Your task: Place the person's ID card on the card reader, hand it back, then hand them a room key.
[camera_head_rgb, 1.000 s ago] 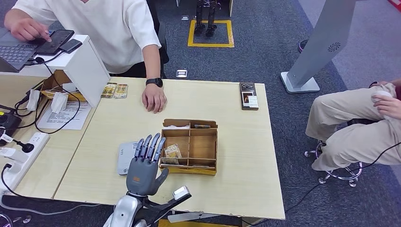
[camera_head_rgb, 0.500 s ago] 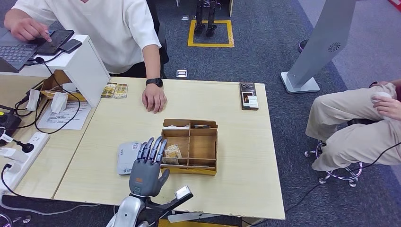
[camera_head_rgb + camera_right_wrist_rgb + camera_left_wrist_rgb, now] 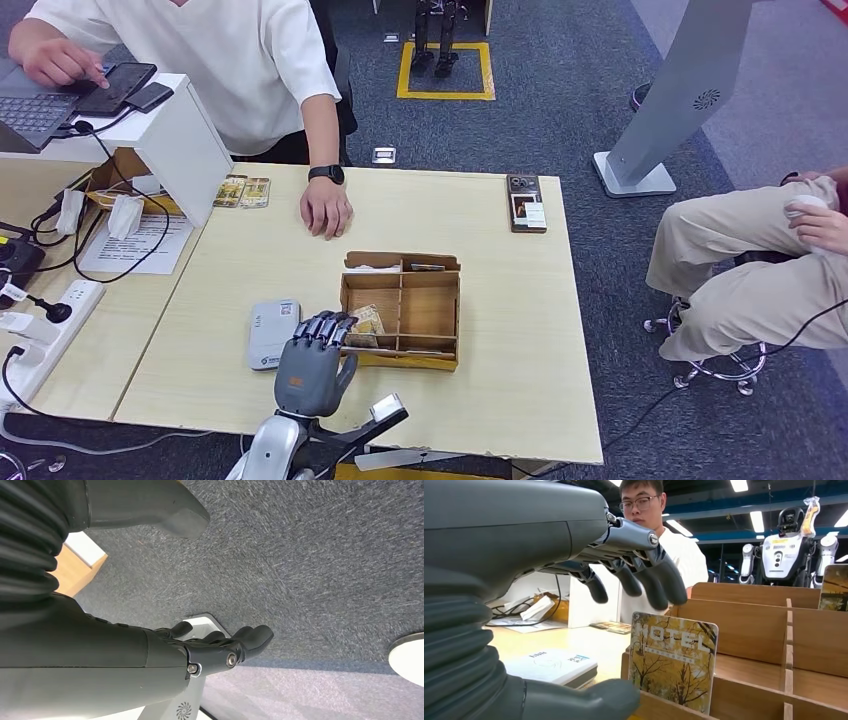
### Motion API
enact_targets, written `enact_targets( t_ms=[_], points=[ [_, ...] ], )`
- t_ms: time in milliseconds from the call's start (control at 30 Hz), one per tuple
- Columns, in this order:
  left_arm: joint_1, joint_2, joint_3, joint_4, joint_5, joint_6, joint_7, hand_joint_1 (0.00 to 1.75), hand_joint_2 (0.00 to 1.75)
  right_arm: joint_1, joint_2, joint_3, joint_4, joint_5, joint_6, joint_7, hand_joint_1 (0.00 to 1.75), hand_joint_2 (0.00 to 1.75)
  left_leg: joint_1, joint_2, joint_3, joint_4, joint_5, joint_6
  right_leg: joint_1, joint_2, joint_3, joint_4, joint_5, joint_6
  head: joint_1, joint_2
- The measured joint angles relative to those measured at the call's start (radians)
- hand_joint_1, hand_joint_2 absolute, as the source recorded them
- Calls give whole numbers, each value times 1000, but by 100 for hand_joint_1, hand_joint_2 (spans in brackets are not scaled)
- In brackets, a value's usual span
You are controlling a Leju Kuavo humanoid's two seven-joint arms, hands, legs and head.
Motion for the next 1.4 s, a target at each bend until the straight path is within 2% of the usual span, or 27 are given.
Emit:
enact_targets(
  t_ms=[167,567,1267,1400],
  points=[
    [-2,0,0,10,0,0,0,29,175,0,-1,0,1,0,0,-1,0,175,0,0,0,0,0,0,0,0,0,0,0,0,0,0],
    [-5,2,-10,39,-1,0,0,52,175,0,-3,0,4,0,0,-9,0,175,0,0,0,0,0,0,0,0,0,0,0,0,0,0],
    [-5,4,-15,51,-1,0,2,55,175,-1,-5,0,5,3,0,-9,0,175,0,0,0,0,0,0,0,0,0,0,0,0,0,0],
    [-5,4,-15,52,-1,0,2,66,175,-1,-5,0,5,3,0,-9,0,175,0,0,0,0,0,0,0,0,0,0,0,0,0,0]
  ],
)
